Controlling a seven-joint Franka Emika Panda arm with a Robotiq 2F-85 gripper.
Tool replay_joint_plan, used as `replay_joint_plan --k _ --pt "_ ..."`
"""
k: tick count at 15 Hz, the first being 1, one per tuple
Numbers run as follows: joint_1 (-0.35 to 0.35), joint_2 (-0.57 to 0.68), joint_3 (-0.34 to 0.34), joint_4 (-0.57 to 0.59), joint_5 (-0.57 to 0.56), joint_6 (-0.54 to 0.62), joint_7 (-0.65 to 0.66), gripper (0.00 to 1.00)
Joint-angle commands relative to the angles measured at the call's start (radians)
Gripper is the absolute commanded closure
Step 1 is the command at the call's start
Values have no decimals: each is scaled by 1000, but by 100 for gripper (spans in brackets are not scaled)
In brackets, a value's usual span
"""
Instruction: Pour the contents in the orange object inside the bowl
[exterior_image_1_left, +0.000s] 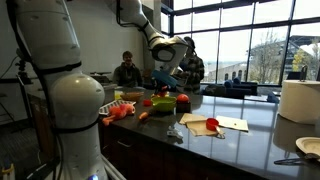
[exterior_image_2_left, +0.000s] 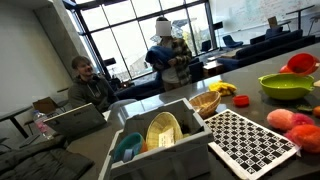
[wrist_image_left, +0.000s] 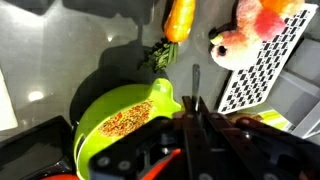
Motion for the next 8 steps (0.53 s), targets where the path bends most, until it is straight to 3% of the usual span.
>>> replay_joint_plan --k 1,8 --pt "33 -24 21 -38 -63 106 73 99" --pt "98 -13 63 -133 -173 366 189 99"
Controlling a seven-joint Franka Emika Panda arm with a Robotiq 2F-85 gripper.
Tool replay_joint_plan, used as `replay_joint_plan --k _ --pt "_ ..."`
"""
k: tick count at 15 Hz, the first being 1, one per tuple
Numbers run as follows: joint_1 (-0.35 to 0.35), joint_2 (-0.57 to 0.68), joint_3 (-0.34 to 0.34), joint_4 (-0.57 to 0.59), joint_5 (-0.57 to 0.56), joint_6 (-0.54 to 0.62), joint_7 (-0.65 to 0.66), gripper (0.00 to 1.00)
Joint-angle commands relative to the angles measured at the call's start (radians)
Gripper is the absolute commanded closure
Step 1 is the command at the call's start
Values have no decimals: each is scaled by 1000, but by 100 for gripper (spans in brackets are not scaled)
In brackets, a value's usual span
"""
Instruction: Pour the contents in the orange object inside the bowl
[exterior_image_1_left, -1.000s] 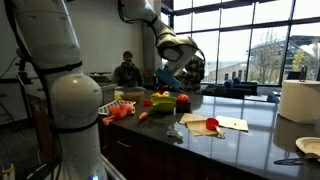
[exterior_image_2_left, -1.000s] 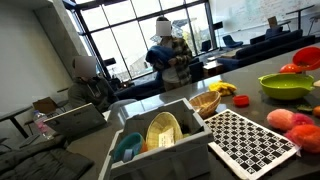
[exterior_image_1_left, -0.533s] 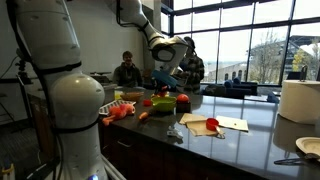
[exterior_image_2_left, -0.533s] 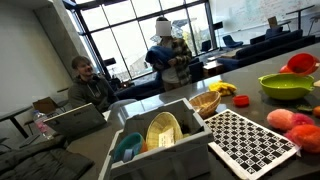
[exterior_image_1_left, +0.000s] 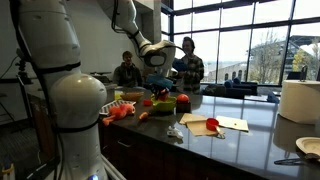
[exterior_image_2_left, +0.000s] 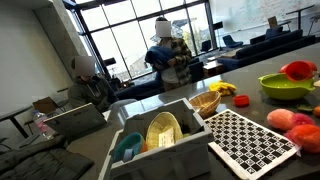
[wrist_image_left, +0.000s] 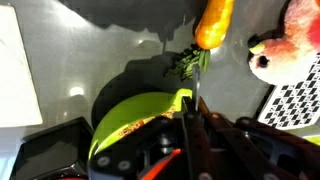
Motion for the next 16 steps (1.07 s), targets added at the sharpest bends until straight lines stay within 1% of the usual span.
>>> replay_joint_plan --k 1,4,8,11,15,16 --pt "35 -12 22 -66 -82 152 93 99" --pt "63 -9 30 -99 -153 243 170 99" --pt "87 -16 38 -126 -268 321 284 99" --pt "87 -27 48 -128 -393 347 396 99" --pt "68 -50 69 -123 -576 357 545 99" --pt "51 -55 83 -126 -647 366 600 99"
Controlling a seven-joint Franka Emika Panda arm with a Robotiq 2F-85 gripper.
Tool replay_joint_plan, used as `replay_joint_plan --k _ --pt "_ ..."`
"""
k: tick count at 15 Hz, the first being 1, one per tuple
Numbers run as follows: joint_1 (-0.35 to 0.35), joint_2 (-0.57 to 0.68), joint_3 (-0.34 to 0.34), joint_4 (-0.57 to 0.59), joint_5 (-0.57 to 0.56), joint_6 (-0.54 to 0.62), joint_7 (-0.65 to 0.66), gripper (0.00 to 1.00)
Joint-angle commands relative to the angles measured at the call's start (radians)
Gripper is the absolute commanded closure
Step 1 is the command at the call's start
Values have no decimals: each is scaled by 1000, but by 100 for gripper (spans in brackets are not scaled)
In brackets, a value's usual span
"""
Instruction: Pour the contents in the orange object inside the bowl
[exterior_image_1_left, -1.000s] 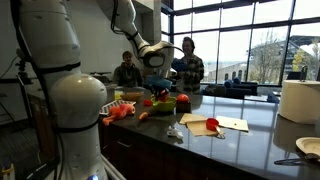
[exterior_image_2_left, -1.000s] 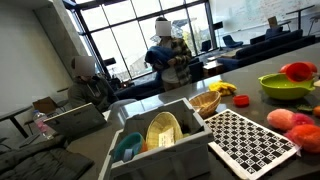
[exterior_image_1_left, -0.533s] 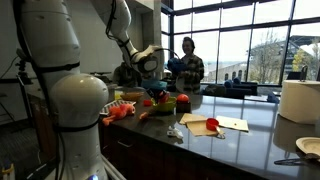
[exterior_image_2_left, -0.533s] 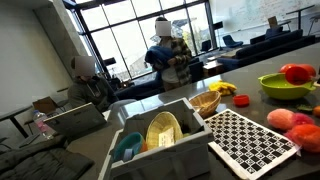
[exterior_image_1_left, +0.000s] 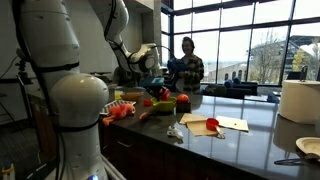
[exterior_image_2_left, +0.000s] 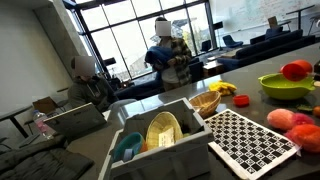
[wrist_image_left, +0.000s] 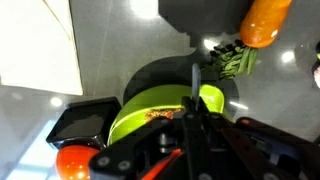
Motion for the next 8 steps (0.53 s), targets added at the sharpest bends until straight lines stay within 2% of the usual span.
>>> replay_joint_plan --k 1,3,8 --pt "-53 -46 50 -20 -224 31 182 99" --pt "-94 -55 89 -14 -389 11 305 99" --pt "-162 -64 184 -9 -688 -31 551 99"
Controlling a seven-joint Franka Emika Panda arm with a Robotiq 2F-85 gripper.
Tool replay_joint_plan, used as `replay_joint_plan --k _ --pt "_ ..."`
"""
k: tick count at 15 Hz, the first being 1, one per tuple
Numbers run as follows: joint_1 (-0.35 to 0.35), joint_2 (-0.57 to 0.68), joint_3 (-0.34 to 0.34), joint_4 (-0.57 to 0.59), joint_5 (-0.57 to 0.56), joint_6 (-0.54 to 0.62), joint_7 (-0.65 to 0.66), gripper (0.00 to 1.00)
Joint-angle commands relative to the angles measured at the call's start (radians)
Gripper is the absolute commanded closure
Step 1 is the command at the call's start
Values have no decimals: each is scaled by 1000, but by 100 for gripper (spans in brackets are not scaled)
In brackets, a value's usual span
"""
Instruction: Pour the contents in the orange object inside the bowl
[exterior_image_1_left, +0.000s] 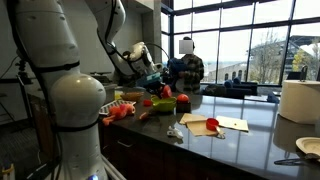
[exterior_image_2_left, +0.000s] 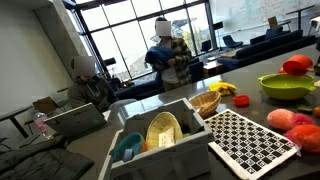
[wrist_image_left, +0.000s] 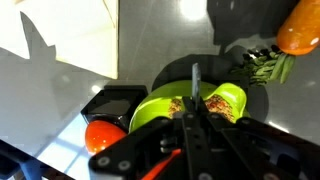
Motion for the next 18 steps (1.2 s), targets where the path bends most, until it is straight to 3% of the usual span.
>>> replay_joint_plan --k 1,5,13,16,17,18 --pt "-55 -34 81 -8 -189 -46 167 99" --pt "-66 -24 140 -3 -359 -107 323 99" --pt "-55 -10 196 20 -550 -225 491 99" --pt "-44 -1 179 22 -507 -204 470 99" --pt "17 -1 105 21 -477 -182 445 99" --pt "28 -7 78 12 -422 -140 409 99"
